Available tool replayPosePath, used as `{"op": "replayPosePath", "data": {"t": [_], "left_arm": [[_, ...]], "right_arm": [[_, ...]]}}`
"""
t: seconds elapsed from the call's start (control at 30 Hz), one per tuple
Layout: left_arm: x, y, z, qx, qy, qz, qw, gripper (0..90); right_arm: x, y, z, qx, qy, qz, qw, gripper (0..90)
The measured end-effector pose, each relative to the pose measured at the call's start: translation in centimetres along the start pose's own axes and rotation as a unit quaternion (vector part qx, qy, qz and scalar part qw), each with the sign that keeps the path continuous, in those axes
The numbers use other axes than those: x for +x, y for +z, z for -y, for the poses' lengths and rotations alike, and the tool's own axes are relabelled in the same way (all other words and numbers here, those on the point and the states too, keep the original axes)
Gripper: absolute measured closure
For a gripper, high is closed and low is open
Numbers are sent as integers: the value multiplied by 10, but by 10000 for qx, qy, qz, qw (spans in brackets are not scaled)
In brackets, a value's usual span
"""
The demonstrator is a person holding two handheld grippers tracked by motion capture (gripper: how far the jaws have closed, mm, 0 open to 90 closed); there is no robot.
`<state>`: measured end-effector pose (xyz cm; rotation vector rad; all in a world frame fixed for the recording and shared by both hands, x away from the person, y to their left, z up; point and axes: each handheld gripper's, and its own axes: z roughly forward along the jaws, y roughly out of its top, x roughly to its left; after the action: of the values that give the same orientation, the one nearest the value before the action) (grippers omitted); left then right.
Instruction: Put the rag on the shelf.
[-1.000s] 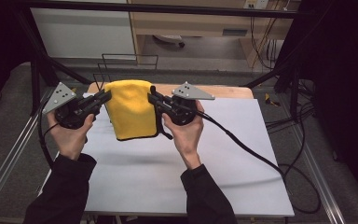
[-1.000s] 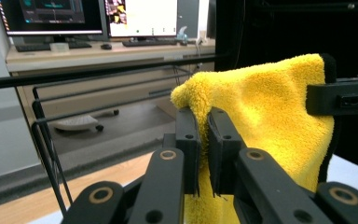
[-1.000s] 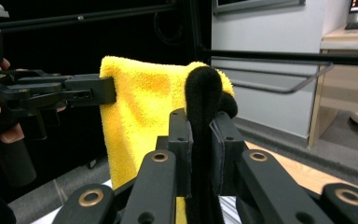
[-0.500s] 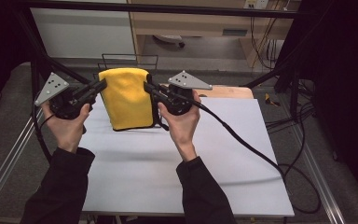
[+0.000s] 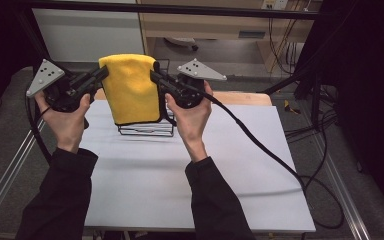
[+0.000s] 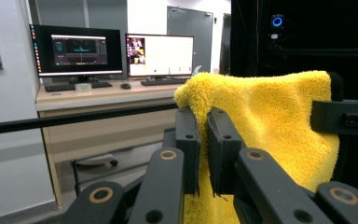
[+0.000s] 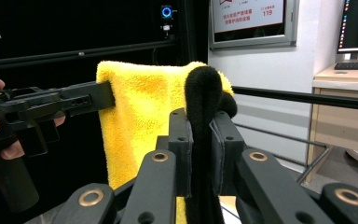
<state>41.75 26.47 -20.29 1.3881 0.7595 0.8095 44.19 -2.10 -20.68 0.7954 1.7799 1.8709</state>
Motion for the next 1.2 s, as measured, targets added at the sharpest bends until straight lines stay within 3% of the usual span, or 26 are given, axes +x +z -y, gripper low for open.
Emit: {"op": "replayPosePath", "data": {"t": [0.5,1.2], "left_arm": [[10,13,-24,-292,-8,-88,9995,837],[32,38,-47,-450,-30,-162,9989,837]], "right_arm": [[-3,14,-27,-195,-4,55,9998,809],[-16,39,-53,-316,-27,148,9994,809]]}}
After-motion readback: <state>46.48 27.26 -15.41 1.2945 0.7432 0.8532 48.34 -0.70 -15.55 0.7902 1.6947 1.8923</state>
